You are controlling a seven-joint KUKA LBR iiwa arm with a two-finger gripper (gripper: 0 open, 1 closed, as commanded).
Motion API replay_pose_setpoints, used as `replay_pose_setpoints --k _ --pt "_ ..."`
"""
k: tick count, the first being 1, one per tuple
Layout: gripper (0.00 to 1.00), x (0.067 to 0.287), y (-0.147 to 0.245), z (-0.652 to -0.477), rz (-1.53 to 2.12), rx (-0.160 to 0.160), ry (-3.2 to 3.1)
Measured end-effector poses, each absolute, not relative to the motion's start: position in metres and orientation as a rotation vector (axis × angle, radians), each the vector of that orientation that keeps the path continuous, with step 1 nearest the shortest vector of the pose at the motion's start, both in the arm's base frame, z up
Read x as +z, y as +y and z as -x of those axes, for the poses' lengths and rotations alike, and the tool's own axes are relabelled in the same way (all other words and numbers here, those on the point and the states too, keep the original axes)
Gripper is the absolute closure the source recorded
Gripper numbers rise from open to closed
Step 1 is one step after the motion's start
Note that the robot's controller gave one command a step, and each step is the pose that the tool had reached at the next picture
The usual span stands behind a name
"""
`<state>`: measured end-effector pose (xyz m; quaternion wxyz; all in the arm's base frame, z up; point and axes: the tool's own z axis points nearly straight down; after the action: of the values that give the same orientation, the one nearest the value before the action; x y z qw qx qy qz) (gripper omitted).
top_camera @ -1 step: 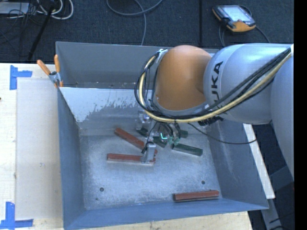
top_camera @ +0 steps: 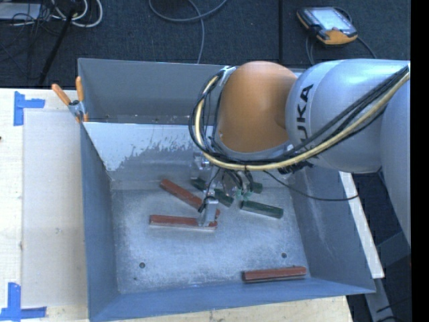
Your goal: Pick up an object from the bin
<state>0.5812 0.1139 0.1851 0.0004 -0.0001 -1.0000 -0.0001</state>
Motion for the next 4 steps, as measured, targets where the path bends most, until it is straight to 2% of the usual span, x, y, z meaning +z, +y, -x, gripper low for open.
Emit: replay_pose_setpoints --k 1,2,3,4 --pt "0.0 0.12 0.12 -0.569 -0.004 -0.001 -3.144" --pt "0.0 0.075 0.12 -0.565 0.001 0.001 -3.135" --pt "0.0 0.107 0.114 -0.555 0.097 0.0 -3.139" --pt "0.0 0.079 0.119 -0.564 0.011 0.0 -3.141"
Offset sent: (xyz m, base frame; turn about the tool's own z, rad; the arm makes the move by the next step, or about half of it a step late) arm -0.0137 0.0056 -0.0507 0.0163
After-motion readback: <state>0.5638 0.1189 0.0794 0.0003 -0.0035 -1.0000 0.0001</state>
